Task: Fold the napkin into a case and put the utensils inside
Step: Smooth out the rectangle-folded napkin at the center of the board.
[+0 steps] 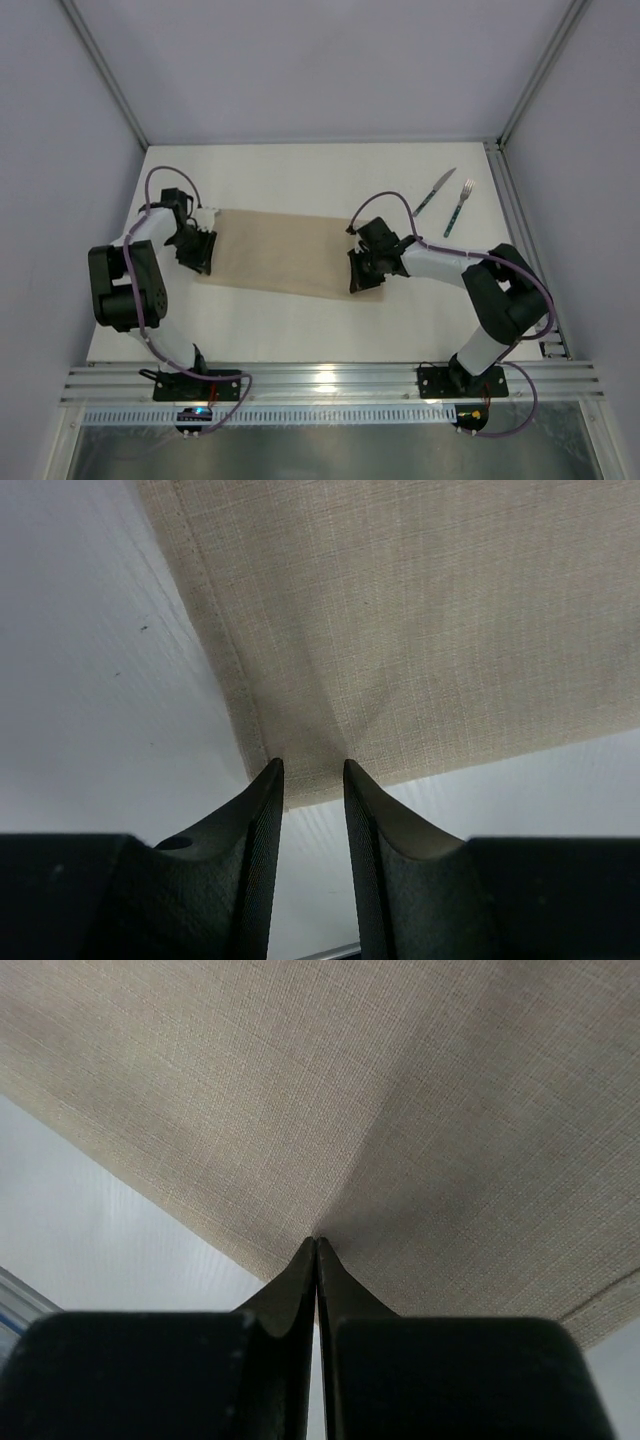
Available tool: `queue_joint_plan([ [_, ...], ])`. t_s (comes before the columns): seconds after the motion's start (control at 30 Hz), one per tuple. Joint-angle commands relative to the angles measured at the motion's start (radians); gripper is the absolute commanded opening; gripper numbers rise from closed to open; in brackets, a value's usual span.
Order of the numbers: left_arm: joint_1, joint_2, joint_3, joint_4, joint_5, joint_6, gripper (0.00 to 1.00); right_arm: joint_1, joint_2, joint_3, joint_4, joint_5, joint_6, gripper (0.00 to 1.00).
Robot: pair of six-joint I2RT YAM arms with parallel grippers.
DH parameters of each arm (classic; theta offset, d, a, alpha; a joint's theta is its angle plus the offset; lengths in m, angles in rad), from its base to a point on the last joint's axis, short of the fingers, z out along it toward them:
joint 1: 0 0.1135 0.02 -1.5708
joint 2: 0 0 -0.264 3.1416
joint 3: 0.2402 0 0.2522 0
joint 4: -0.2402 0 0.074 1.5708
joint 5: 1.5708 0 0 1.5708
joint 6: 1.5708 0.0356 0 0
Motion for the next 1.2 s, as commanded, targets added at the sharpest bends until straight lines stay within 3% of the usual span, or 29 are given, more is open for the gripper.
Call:
queue_joint_plan([
  [0.0,-0.004,0.050,-0.023,0.062,-0.085,0.025,0.32,-0.007,-0.008,-0.041,0.002,0.037,0.053,0.04],
  [0.33,0.024,0.085,-0.066,0.076,-0.132,0.050,0.28,-0.162,-0.061,-0.119,-0.053,0.063,0.089,0.04],
  [0.47,0.039,0.038,-0.046,0.030,-0.013,0.068,0.31,-0.174,-0.095,-0.077,-0.119,0.103,0.050,0.04],
  [0.63,0.039,-0.053,0.049,-0.060,0.147,0.091,0.34,-0.084,-0.120,0.090,-0.215,0.161,-0.007,0.04],
  [0.77,0.038,-0.081,0.049,-0.082,0.145,0.091,0.34,0.043,-0.112,0.245,-0.152,0.120,0.028,0.04],
  [0.87,0.039,-0.039,0.013,-0.039,0.080,0.068,0.31,0.144,-0.014,0.314,0.001,-0.019,0.085,0.04],
  [1.0,0.038,0.017,-0.024,0.038,0.030,0.034,0.30,0.235,0.196,0.488,0.049,-0.102,0.089,0.04],
  [1.17,0.039,0.068,-0.035,0.075,0.016,0.011,0.29,0.258,0.443,0.728,-0.062,-0.194,0.051,0.04],
])
